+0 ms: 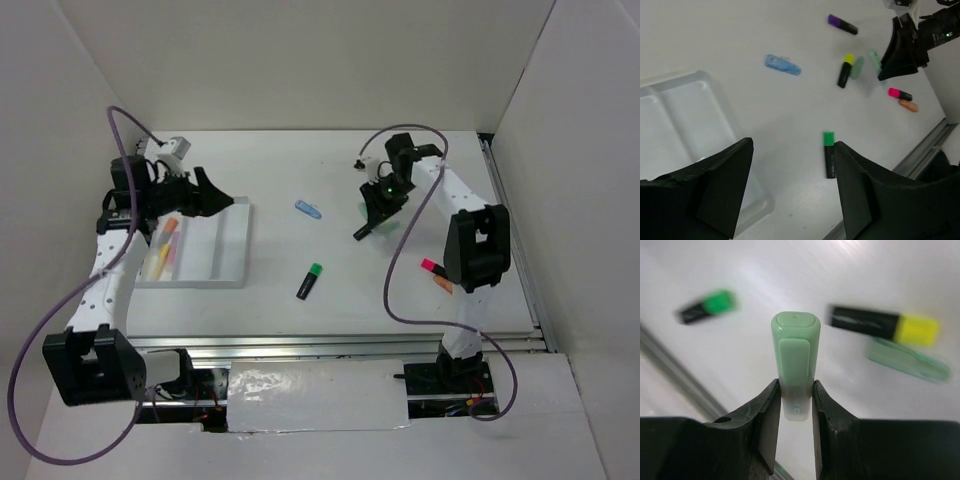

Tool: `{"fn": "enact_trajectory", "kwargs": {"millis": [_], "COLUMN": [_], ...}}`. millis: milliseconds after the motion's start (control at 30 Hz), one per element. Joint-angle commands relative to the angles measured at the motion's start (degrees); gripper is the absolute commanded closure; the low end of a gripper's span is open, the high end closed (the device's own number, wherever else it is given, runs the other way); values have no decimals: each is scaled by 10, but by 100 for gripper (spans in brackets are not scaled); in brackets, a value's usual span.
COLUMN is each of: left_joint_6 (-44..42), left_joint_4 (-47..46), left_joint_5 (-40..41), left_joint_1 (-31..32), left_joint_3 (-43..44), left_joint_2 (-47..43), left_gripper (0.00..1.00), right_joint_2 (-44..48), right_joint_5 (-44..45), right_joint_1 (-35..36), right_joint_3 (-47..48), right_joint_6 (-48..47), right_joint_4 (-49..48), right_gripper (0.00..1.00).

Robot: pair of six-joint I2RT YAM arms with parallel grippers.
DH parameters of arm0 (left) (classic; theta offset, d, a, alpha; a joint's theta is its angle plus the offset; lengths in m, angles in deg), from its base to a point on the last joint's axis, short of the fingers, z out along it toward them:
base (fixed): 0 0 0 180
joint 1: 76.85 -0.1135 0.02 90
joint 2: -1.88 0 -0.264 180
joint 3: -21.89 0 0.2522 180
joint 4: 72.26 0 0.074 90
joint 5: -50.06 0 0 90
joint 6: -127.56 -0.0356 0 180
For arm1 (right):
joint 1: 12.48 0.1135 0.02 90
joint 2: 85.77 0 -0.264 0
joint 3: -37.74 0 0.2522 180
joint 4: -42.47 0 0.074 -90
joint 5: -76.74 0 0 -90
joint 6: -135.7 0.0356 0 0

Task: Sort the stationery into containers
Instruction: Pass the stationery from the right arm to the left

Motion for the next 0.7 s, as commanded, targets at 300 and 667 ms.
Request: {"fn": "enact_trajectory", "kwargs": {"millis": [300,667], "left_joint_6": [267,299], "left_joint_4": [-203,-238], "left_joint_5": [134,110], "left_joint_1": [212,218], "left_joint_3": [-24,-66], "left_joint_2": [-6,-3], "left_gripper": [23,28], "right_joint_2": [165,142], "right_joint_5": [-200,-142], "right_joint_1": [186,251], "right_joint_3": [-40,1], "right_joint_6": [256,286], "right_joint_4": [-192,-198], "right_gripper": [100,100]}}
